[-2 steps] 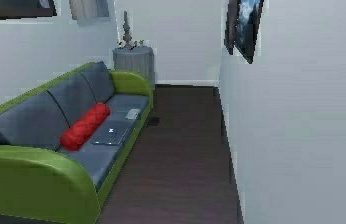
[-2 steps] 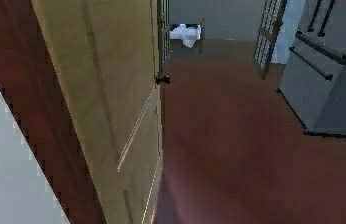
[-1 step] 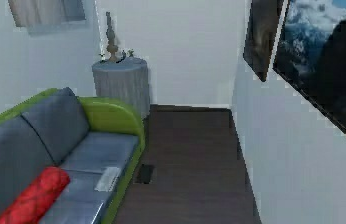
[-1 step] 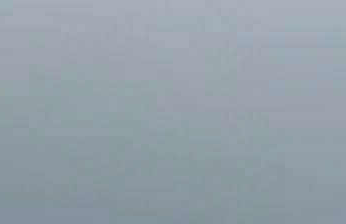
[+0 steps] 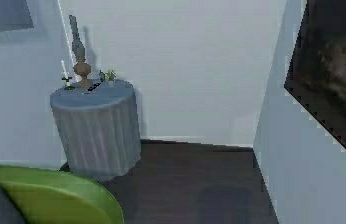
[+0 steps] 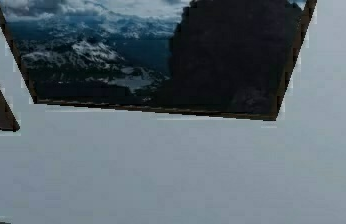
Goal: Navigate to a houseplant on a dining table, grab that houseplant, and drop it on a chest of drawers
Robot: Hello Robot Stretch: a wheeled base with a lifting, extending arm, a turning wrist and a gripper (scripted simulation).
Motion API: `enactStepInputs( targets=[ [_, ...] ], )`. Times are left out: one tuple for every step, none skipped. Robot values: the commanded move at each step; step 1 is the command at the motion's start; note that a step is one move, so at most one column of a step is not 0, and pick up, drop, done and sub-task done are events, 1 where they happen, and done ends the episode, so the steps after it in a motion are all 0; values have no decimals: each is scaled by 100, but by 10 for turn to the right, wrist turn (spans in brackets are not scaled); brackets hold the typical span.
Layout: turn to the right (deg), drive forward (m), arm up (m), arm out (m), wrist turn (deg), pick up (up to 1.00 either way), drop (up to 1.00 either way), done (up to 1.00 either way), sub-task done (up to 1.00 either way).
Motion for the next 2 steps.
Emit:
enactStepInputs(
  targets=[
    [30, 0, 0, 0, 0, 0, 0, 0, 0],
    [0, 80, 0, 0, 0, 0, 0, 0, 0]
  ],
)
